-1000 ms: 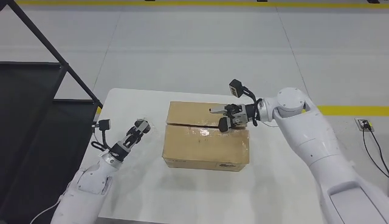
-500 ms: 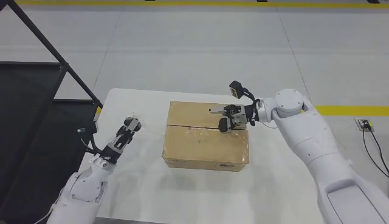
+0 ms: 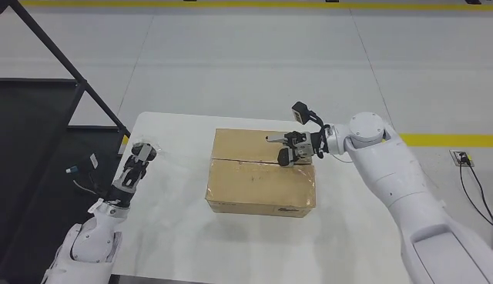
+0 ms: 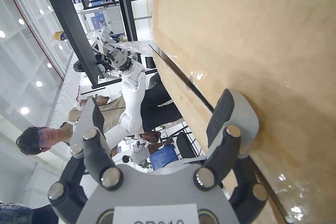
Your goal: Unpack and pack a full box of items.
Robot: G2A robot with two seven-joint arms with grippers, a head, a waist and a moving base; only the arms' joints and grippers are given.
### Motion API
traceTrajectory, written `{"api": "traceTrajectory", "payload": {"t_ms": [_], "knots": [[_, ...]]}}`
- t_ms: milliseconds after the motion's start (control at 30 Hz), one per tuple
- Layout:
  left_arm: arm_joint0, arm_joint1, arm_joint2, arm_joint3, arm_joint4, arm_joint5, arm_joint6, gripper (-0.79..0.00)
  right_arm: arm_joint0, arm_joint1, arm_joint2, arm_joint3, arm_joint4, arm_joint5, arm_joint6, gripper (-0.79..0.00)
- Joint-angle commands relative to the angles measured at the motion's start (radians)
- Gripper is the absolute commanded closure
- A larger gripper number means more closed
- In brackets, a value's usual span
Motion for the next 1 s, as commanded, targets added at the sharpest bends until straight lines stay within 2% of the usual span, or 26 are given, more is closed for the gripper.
{"api": "traceTrajectory", "payload": {"t_ms": [0,500,633,767,833,967], "knots": [[0.011,0.001,-0.016,-0.020,0.003,0.006,0.008,0.000,0.002,-0.001,0.001,0.005,0.001,-0.003,0.001,-0.785],[0.061,0.007,-0.095,-0.106,-0.020,0.027,0.004,0.000,0.013,-0.010,0.009,0.038,0.013,-0.031,0.014,-0.785],[0.033,0.007,-0.082,-0.149,-0.036,0.037,-0.033,0.000,0.013,-0.009,0.025,0.034,0.035,-0.097,0.018,-0.785],[-0.030,0.006,-0.045,-0.196,-0.059,0.076,-0.101,0.000,0.012,-0.001,0.049,0.030,0.051,-0.202,-0.020,-0.785],[-0.056,0.008,-0.025,-0.214,-0.047,0.101,-0.156,0.000,0.012,-0.001,0.049,0.030,0.051,-0.202,-0.020,-0.785],[-0.056,0.008,-0.025,-0.214,-0.047,0.101,-0.156,0.000,0.012,-0.001,0.049,0.030,0.051,-0.202,-0.020,-0.785]]}}
